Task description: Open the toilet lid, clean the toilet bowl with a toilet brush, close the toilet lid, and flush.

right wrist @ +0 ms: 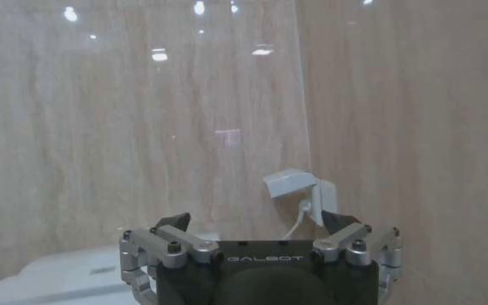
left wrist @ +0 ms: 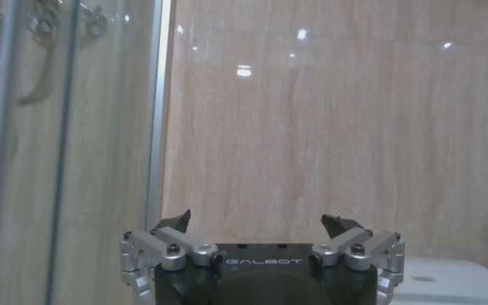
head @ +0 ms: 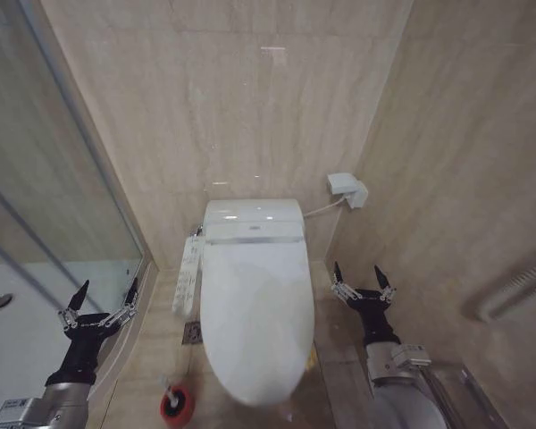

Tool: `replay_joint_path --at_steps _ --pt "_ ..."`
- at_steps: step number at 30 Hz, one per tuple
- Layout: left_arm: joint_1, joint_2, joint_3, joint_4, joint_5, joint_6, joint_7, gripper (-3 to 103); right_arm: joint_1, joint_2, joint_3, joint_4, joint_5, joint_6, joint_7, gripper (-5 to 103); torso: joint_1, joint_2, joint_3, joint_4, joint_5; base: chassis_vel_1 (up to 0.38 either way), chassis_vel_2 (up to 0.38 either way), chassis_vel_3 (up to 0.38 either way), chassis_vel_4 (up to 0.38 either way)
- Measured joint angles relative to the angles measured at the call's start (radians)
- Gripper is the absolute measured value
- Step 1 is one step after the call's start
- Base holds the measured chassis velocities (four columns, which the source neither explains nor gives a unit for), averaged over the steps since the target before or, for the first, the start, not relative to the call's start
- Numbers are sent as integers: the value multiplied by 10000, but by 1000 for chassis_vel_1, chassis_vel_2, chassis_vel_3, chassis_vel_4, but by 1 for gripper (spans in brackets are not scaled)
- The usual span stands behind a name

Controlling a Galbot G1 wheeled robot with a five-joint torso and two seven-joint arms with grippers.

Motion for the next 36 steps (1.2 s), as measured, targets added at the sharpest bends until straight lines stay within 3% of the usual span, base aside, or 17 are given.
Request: replay_joint_path --at_steps 20,36 --pt "-3 2 -1 0 0 0 0 100 9 0 1 0 0 0 4 100 9 -5 4 0 -1 76 -64 -85 80" --pt "4 0 -1 -1 0 0 0 100 -3 0 1 0 0 -1 4 100 -7 4 -4 -1 -2 221 -226 -209 216"
